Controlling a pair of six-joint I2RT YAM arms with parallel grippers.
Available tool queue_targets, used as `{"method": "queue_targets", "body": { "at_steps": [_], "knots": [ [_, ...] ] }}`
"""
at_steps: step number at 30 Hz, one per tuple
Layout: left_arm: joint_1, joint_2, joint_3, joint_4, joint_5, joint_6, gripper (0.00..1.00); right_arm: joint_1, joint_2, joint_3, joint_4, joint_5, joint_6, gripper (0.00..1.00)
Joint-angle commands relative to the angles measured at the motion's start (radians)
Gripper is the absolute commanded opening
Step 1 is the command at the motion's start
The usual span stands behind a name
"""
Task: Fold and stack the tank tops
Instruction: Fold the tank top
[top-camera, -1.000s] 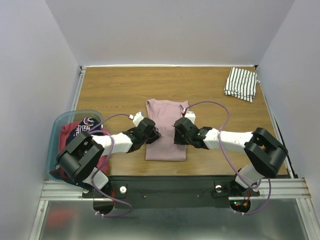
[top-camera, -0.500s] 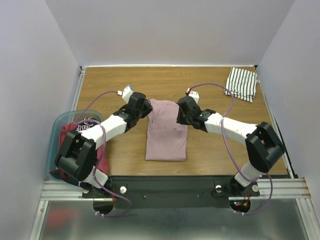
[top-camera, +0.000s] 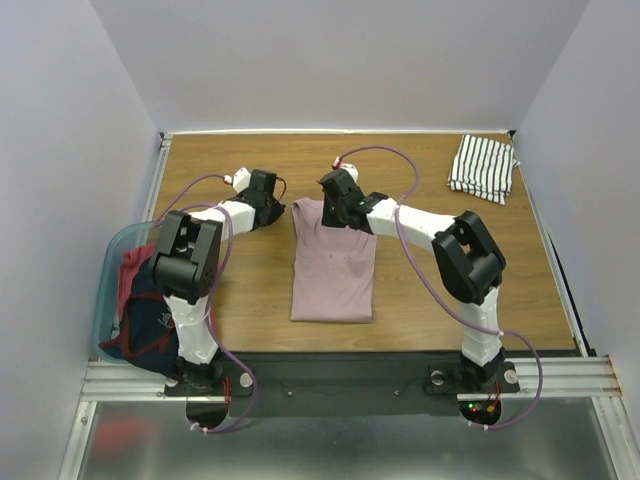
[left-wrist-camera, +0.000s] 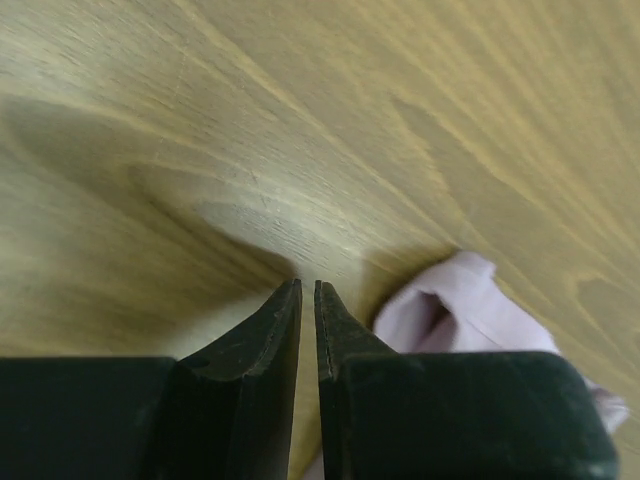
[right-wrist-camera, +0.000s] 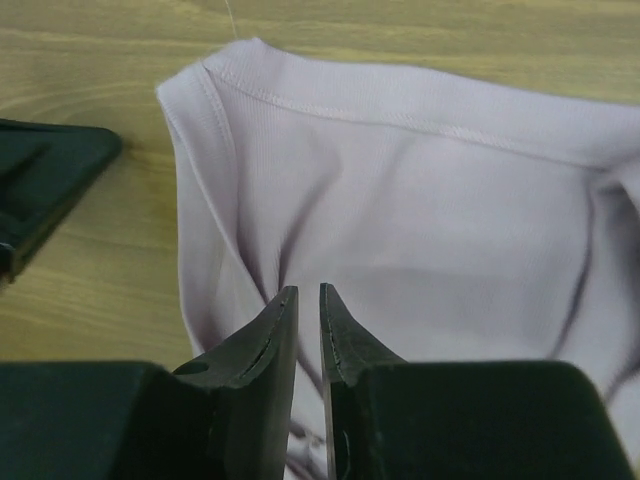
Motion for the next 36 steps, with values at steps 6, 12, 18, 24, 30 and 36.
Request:
{"method": "queue_targets", "body": {
  "at_steps": [6, 12, 18, 24, 30, 36],
  "knots": [
    [0.007, 0.096, 0.104, 0.023, 0.074, 0.036, 0.20, -0.010, 0.156, 0.189, 0.015, -0.045, -0.020, 0.20],
    [-0.001, 0.108, 0.103, 0.061, 0.120, 0.036, 0.19, -0.044, 0.253, 0.278, 0.020, -0.123, 0.000, 0.19],
    [-0.013, 0.088, 0.084, 0.118, 0.158, 0.027, 0.18, -0.087, 0.328, 0.335, 0.047, -0.256, 0.032, 0.19],
    [-0.027, 0.087, 0.089, 0.141, 0.173, 0.025, 0.18, -0.110, 0.357, 0.346, 0.100, -0.333, 0.063, 0.20],
    [-0.034, 0.082, 0.089, 0.173, 0.229, 0.019, 0.17, -0.131, 0.403, 0.370, 0.126, -0.419, 0.095, 0.21],
    [-0.059, 0.098, 0.103, 0.186, 0.241, 0.019, 0.16, -0.142, 0.431, 0.393, 0.141, -0.470, 0.112, 0.25]
  ]
}}
